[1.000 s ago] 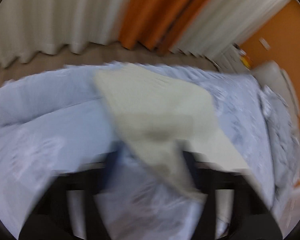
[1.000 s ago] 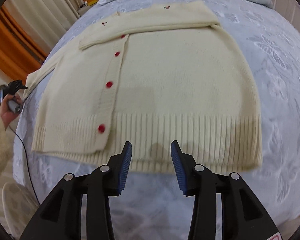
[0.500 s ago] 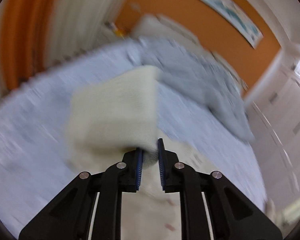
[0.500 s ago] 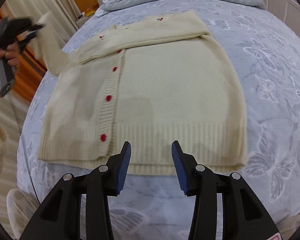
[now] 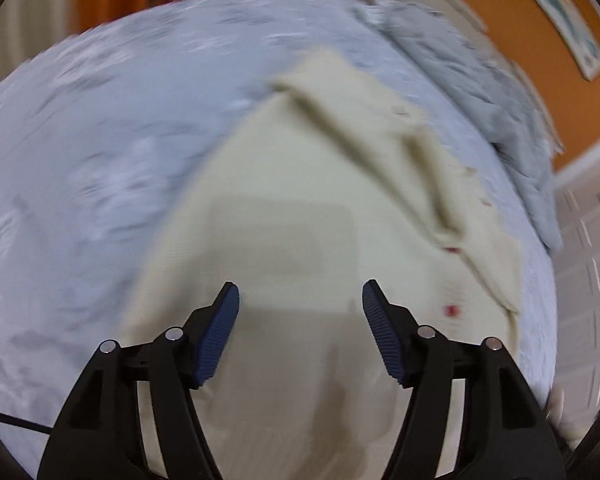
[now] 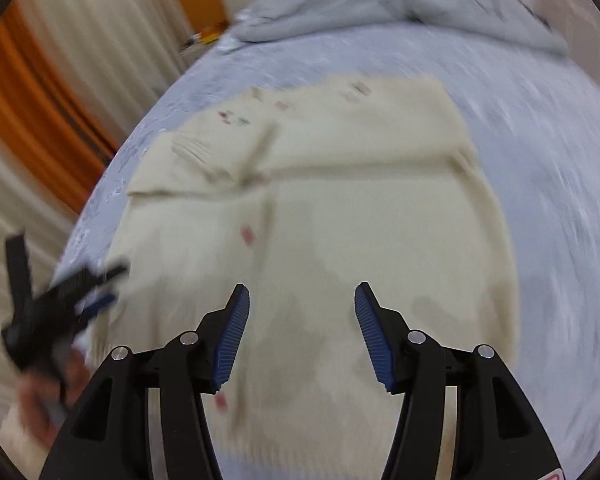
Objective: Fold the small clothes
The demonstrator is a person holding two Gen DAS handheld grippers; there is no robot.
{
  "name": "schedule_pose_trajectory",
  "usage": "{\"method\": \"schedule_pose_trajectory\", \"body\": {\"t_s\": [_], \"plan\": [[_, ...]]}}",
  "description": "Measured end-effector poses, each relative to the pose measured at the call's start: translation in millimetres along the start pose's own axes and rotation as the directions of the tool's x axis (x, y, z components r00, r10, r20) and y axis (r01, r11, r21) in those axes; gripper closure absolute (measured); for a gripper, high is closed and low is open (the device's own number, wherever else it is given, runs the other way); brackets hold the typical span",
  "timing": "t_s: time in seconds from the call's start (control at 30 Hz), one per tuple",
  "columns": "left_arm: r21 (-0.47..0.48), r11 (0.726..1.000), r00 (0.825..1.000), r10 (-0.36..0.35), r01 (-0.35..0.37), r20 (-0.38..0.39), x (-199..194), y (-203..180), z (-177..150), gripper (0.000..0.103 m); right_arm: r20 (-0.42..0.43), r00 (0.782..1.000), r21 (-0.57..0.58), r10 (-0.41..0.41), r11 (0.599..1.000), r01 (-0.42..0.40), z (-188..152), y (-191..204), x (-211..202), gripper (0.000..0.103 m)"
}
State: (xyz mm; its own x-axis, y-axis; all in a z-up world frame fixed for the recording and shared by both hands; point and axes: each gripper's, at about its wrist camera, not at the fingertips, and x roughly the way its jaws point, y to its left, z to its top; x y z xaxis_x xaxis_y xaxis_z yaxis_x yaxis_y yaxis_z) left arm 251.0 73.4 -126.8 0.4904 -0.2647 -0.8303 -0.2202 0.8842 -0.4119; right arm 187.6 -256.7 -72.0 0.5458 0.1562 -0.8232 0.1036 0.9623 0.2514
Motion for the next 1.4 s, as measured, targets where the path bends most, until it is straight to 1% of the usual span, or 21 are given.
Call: {"method": "schedule_pose_trajectory", "body": {"t_s": [0.17, 0.33, 0.4, 0.43, 0.47, 0.57, 0.63, 0.7, 0.77, 0.83, 0.9, 0.97, 1.0, 1.1, 1.17, 1.2, 1.23, 1.27, 1.3, 1.33, 1.4], "plan": [[0.050, 0.999, 1.000, -0.008, 0.007, 0.011, -13, 27, -8, 0.041, 0.035, 0.998, -0.326, -0.043, 0.944, 0.052, 63, 98, 62, 0.045], [0.093, 0.996, 1.000, -0.002, 0.001, 0.004, -11, 30, -10, 0.041, -0.034, 0.990, -0.363, -0.139, 0.924, 0.117, 98, 132, 140, 0.046], [0.100, 0.995, 1.000, 0.001, -0.001, -0.001, -10, 30, -10, 0.041, -0.052, 0.986, -0.319, -0.159, 0.938, 0.134, 109, 125, 157, 0.060], [0.106, 0.994, 1.000, 0.004, -0.004, -0.002, -12, 32, -13, 0.041, -0.073, 0.989, -0.272, -0.130, 0.956, 0.105, 116, 114, 161, 0.093], [0.114, 0.993, 1.000, 0.007, -0.007, -0.002, -12, 33, -13, 0.041, -0.083, 0.991, -0.236, -0.103, 0.968, 0.081, 121, 108, 161, 0.094], [0.140, 0.990, 1.000, 0.009, -0.009, -0.004, -9, 32, -12, 0.039, 0.057, 0.995, 0.040, 0.080, 0.996, -0.083, 147, 45, 113, 0.094], [0.156, 0.988, 1.000, 0.006, -0.006, -0.003, -8, 30, -13, 0.037, 0.142, 0.979, 0.221, 0.148, 0.959, -0.177, 147, -7, 88, 0.094], [0.164, 0.986, 1.000, 0.009, -0.009, -0.001, -8, 29, -13, 0.035, 0.108, 0.983, 0.345, 0.150, 0.922, -0.178, 138, -55, 98, 0.093], [0.132, 0.991, 1.000, 0.004, -0.003, -0.003, -11, 27, -10, 0.035, -0.031, 0.994, 0.389, 0.107, 0.917, -0.086, 121, -87, 128, 0.090], [0.042, 0.996, 0.997, -0.082, 0.081, 0.004, -21, 25, 4, 0.035, -0.076, 0.985, 0.426, 0.156, 0.898, -0.109, 107, -101, 144, 0.085], [-0.010, 0.991, 0.990, -0.136, 0.136, 0.027, -26, 16, 23, 0.035, -0.032, 0.979, 0.461, 0.199, 0.872, -0.162, 103, -108, 143, 0.079], [-0.046, 0.982, 0.982, -0.184, 0.185, 0.037, -23, 5, 42, 0.035, 0.010, 0.976, 0.489, 0.218, 0.850, -0.195, 103, -113, 139, 0.055], [-0.085, 0.973, 0.976, -0.213, 0.215, 0.036, -15, -3, 59, 0.034, 0.036, 0.974, 0.511, 0.222, 0.834, -0.209, 104, -117, 138, 0.052], [-0.193, 0.945, 0.965, -0.260, 0.263, 0.038, 14, -16, 89, 0.032, 0.074, 0.975, 0.569, 0.209, 0.795, -0.213, 105, -131, 137, 0.051], [-0.271, 0.938, 0.976, -0.214, 0.214, 0.032, 44, -19, 110, 0.032, 0.101, 0.975, 0.609, 0.196, 0.763, -0.216, 102, -144, 137, 0.051], [-0.331, 0.924, 0.981, -0.192, 0.189, 0.024, 62, -16, 120, 0.034, 0.107, 0.975, 0.617, 0.194, 0.756, -0.218, 102, -147, 139, 0.051], [-0.360, 0.916, 0.983, -0.181, 0.176, 0.018, 73, -13, 124, 0.057, 0.098, 0.975, 0.614, 0.197, 0.759, -0.215, 103, -146, 142, 0.064], [-0.374, 0.913, 0.985, -0.172, 0.165, 0.015, 80, -12, 129, 0.073, 0.082, 0.978, 0.603, 0.190, 0.772, -0.200, 106, -145, 142, 0.092], [-0.367, 0.916, 0.986, -0.163, 0.161, 0.026, 84, -13, 136, 0.096, 0.088, 0.977, 0.565, 0.193, 0.799, -0.208, 117, -140, 137, 0.092], [-0.350, 0.922, 0.986, -0.159, 0.167, 0.051, 80, -16, 142, 0.094, 0.154, 0.967, 0.525, 0.203, 0.812, -0.254, 126, -137, 122, 0.093], [-0.299, 0.935, 0.980, -0.168, 0.193, 0.107, 67, -22, 148, 0.095, 0.321, 0.916, 0.411, 0.241, 0.836, -0.364, 145, -126, 78, 0.093]]}}
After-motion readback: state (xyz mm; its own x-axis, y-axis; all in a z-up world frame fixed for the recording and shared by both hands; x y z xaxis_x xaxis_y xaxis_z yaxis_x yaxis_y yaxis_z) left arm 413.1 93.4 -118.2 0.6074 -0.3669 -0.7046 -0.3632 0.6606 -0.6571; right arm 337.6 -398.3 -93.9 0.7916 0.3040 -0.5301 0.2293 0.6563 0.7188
